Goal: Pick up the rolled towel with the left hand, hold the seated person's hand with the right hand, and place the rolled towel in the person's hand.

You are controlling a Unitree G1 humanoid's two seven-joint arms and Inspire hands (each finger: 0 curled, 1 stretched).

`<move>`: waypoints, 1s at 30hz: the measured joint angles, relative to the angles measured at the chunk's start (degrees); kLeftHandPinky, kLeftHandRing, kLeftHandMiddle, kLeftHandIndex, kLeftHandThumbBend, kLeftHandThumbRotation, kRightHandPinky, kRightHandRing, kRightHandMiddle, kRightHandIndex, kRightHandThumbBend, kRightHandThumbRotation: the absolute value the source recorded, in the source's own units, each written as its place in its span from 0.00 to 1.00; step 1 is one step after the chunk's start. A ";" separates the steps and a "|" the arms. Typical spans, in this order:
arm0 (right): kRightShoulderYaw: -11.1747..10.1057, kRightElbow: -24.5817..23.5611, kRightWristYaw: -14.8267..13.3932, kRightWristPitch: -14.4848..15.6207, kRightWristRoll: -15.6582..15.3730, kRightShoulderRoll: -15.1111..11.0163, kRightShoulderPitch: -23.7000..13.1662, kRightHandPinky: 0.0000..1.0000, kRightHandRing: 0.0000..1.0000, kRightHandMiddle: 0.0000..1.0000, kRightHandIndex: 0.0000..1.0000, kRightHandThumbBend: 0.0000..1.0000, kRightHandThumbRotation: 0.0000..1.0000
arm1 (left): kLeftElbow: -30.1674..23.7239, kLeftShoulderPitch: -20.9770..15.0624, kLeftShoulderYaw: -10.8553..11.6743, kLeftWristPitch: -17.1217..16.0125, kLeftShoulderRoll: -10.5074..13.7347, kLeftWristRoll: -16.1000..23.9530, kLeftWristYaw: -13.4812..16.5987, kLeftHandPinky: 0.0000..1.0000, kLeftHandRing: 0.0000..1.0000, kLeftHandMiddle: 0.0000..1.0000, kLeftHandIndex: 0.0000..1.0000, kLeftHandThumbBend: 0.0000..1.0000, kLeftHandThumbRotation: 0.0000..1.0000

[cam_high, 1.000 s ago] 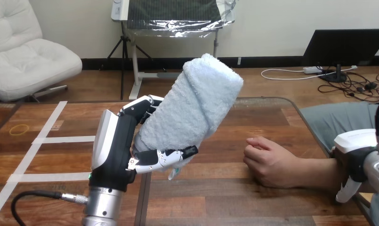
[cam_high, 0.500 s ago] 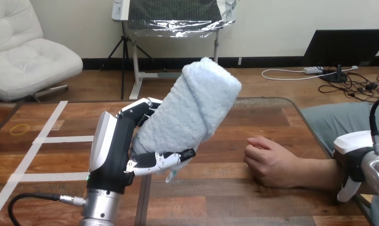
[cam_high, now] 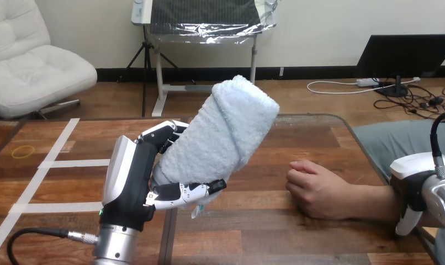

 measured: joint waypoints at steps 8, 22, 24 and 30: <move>0.23 1.55 -1.71 -0.25 0.12 0.67 -0.36 0.43 0.54 0.63 0.77 0.60 0.22 | 0.00 0.00 0.02 0.01 0.55 -0.11 -0.52 0.39 0.41 0.47 0.55 0.54 0.00; 0.34 5.40 -6.25 -0.64 2.04 2.28 -1.46 0.23 0.32 0.47 0.65 0.64 0.17 | 0.11 -0.01 0.03 1.61 0.62 -0.72 -1.79 0.36 0.39 0.46 0.54 0.54 0.00; 0.34 5.73 -6.69 -0.68 2.23 2.33 -1.58 0.22 0.32 0.46 0.66 0.65 0.16 | 0.16 -0.01 0.03 2.02 0.62 -0.71 -1.93 0.35 0.39 0.46 0.54 0.54 0.00; 0.35 5.95 -7.76 -0.71 2.55 2.43 -1.60 0.20 0.30 0.45 0.69 0.65 0.15 | 0.70 -0.02 0.03 2.62 0.66 -0.69 -2.02 0.35 0.38 0.46 0.54 0.54 0.00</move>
